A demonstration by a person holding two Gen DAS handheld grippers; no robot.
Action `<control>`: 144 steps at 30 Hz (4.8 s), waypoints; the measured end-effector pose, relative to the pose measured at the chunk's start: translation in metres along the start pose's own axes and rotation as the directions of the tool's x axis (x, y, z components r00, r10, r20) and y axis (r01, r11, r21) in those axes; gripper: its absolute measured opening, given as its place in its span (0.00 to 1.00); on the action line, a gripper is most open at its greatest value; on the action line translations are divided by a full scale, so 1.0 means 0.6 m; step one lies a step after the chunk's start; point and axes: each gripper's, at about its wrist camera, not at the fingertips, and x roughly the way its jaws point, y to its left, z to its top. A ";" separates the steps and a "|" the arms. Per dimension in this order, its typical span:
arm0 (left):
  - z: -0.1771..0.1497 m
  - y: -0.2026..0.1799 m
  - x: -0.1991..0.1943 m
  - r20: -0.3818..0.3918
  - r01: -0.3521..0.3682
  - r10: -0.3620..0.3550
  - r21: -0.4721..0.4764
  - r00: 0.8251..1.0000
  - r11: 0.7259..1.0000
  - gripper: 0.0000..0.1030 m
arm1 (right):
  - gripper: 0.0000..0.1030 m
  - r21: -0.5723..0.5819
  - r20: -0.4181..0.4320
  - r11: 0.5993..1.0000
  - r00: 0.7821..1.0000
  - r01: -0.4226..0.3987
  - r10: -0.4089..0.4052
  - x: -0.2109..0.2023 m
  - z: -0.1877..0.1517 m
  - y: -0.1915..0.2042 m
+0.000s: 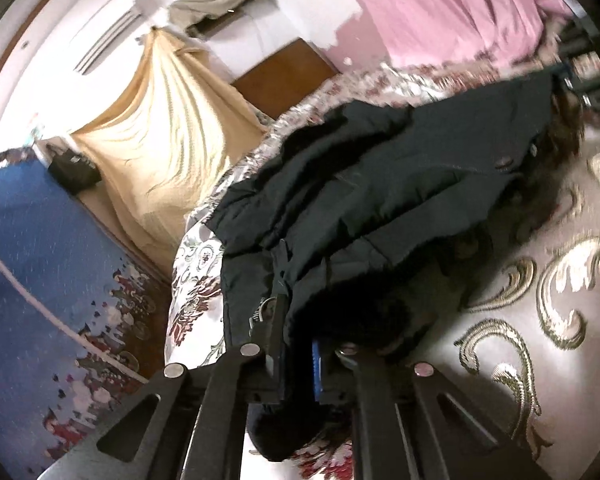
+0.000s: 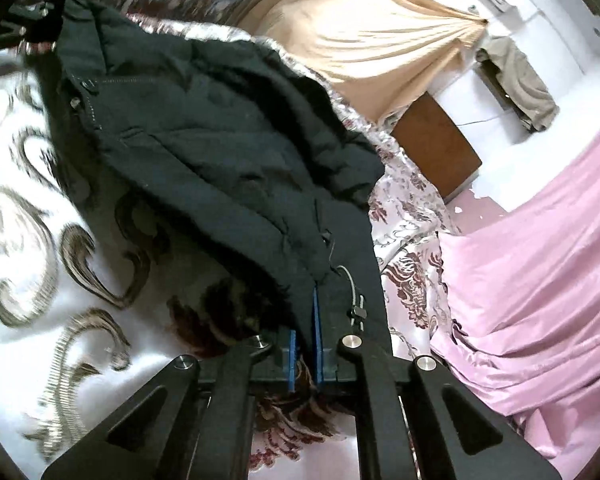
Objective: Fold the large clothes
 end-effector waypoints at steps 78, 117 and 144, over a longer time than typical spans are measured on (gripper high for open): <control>0.267 0.280 0.458 -0.039 0.098 -0.137 -0.512 0.990 0.853 0.07 | 0.04 0.288 0.037 0.951 0.991 0.115 -0.131 0.484 0.386 -0.235; 0.183 0.157 0.370 0.180 0.388 -0.346 -0.512 0.921 0.767 0.97 | 0.94 0.614 0.330 0.714 0.931 -0.337 0.156 0.380 0.211 -0.185; 0.182 0.244 0.611 -0.058 0.183 -0.321 -0.720 0.945 0.669 1.00 | 0.94 0.603 0.048 0.783 0.986 -0.155 0.158 0.617 0.303 -0.220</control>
